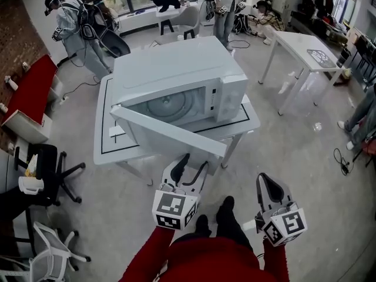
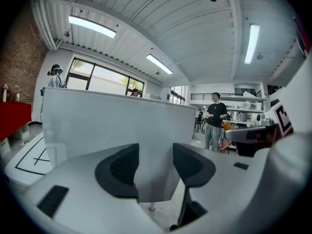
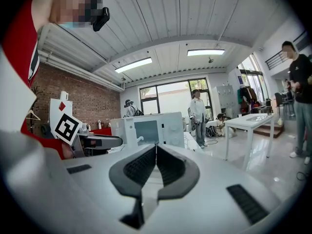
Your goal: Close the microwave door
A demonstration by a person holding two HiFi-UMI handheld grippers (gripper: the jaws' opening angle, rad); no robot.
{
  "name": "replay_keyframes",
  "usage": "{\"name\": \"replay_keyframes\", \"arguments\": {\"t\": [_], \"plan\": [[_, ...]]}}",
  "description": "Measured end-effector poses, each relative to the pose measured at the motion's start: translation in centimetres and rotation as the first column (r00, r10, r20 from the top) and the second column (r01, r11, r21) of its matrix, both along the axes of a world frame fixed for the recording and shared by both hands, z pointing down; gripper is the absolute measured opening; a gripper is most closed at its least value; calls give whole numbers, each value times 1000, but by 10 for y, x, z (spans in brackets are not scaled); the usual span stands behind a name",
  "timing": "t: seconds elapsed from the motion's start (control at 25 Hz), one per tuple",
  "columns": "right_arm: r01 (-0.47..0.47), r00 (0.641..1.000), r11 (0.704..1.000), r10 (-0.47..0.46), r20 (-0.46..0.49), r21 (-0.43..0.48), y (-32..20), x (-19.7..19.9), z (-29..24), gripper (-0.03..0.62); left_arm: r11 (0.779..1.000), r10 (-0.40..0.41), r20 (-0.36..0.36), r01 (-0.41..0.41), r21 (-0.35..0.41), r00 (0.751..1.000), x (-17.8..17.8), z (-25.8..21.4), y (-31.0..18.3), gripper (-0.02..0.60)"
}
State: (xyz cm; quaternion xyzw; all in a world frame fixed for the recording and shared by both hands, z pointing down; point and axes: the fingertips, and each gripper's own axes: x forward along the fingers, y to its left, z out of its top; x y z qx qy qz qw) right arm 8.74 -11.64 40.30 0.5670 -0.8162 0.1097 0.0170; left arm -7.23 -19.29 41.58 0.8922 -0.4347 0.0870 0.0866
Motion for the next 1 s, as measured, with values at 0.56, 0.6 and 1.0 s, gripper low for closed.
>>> {"name": "replay_keyframes", "arguments": {"t": [0.56,0.6,1.0], "plan": [[35,999,999,-35,-8,-1,-34,9,4,15,999,-34,-15,34,-8,999,14,0,-37,215],[37,999,999,-37,-5,-3,-37,11,5,15,999,-39,-14,39,-9,999,14,0,-41,215],[76,997,997,-76,-6,-4,-73,24,4,15,998,-68,-19,68,-12,997,30,-4,-77,202]]}}
